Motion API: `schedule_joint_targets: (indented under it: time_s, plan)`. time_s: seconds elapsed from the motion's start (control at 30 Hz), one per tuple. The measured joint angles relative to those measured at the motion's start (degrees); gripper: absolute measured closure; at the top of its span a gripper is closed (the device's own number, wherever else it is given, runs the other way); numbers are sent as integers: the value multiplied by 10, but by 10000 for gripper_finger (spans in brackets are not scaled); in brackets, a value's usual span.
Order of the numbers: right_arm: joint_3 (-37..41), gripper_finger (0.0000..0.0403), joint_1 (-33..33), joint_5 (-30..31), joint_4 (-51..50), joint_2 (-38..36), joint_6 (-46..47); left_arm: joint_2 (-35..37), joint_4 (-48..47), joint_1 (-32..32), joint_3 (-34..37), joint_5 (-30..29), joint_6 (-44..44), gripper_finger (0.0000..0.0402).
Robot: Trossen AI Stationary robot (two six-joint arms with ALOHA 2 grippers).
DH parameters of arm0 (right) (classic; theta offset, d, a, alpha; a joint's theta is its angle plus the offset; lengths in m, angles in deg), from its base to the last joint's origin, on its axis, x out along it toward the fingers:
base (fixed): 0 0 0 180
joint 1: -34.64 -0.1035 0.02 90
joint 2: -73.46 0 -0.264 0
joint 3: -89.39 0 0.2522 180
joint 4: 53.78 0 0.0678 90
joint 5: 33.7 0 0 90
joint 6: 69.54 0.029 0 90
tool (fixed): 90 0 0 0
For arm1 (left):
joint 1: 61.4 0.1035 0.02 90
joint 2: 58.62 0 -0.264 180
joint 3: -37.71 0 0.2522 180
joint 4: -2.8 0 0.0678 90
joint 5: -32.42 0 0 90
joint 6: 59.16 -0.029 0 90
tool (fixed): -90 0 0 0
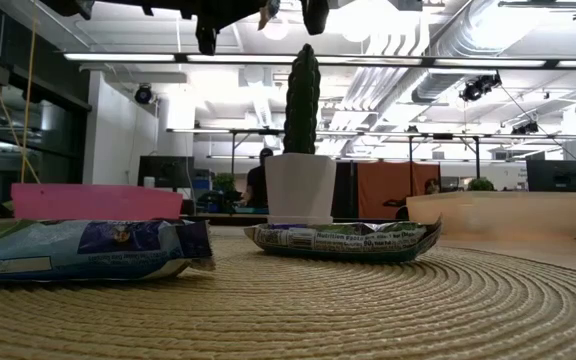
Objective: Pick and place Granola Bars by type
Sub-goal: Put the yellow granola bar into the orange bin
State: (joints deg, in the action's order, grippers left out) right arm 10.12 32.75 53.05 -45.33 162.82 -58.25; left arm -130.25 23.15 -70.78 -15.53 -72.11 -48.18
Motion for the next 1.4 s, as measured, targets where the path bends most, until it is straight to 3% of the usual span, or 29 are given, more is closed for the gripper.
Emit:
schedule_joint_targets:
  time_s: [0.47, 1.03, 1.4]
  plan:
    - [1, 329, 4, 13, -66, -50, -28, 1, -5, 0, -2, -1, 15, 308]
    - [1, 346, 4, 12, -82, -51, -36, 0, -14, 0, 0, -13, 14, 305]
    - [-1, 354, 4, 12, -91, -58, -39, -1, -20, 0, 1, -19, 12, 219]
